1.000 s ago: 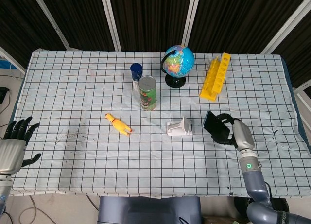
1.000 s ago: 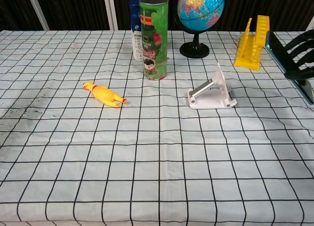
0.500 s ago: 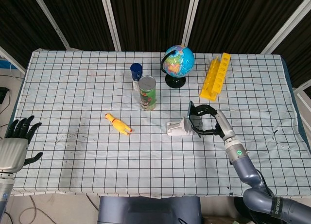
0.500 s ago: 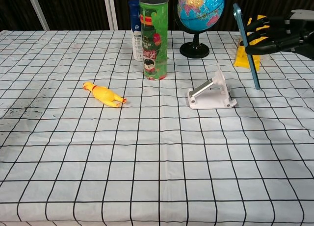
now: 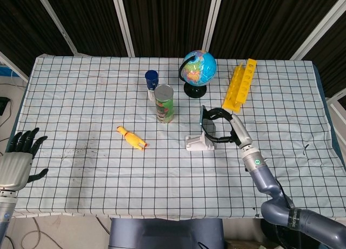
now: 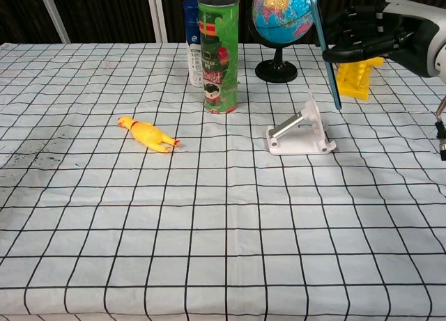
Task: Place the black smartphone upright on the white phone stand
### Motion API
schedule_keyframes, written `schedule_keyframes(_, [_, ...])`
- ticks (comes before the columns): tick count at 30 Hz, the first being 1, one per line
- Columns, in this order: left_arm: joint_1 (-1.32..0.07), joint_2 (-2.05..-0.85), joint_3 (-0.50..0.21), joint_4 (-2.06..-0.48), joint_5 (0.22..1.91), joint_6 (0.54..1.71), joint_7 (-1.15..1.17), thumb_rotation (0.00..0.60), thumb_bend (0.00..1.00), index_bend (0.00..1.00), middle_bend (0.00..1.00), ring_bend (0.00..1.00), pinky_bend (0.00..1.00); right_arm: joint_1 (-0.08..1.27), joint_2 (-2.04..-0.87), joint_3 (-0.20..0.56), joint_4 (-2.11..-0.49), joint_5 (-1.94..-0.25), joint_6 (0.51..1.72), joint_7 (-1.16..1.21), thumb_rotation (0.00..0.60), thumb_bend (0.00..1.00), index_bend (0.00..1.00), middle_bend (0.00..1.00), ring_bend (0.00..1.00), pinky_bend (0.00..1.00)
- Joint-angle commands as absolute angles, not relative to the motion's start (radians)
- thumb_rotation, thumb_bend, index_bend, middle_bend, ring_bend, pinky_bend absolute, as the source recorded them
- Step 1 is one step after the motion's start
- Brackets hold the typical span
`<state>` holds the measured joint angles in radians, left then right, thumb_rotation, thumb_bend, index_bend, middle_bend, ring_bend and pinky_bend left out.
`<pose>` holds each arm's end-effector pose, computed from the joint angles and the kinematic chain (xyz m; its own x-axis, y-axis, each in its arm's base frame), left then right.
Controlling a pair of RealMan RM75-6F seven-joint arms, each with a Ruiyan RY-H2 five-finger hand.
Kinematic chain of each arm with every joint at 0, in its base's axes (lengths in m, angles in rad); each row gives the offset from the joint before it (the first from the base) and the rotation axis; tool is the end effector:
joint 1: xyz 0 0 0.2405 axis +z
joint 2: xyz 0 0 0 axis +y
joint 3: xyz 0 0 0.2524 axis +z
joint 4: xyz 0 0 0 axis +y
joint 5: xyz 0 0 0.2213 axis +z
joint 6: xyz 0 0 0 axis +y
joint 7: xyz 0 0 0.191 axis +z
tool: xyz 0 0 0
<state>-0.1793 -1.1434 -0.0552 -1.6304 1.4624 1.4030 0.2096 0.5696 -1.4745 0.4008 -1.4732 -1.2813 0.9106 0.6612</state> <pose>-0.2941 0.2575 0.1259 0.5418 0.0348 0.8398 0.8395 -0.0716 -0.5386 -0.1536 -0.4106 0.0234 -0.4968 -0.3134 0.8093 -0.8336 -0.0872 -0.5455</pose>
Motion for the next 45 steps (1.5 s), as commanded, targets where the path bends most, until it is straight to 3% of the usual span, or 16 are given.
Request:
schedule_keyframes(1, [-0.179,-1.143,-0.055,-1.631,1.46,1.403,0.211,0.6,0.1,0.16,0.0,0.0,0.0,0.575,-1.516,0.389,-1.421,-1.307,0.946,0.706,0.6,0.39,0.75,0.68,0.45,0.18])
schedule_keyframes(20, [-0.178,-1.143,-0.056,-1.642,1.449,1.405,0.234,0.6,0.1,0.18,0.0,0.0,0.0,0.593,-1.612,0.312,-1.271,-1.384,1.002,0.886,0.6,0.4,0.75,0.68,0.45,0.18])
schedule_keyframes(45, [-0.179,-1.143,-0.055,-1.643,1.448,1.406,0.233,0.6,0.1,0.19,0.0,0.0,0.0,0.602,-1.695,0.275,-1.164,-1.374,1.03,0.94,0.6,0.42,0.75,0.68,0.45,0.18])
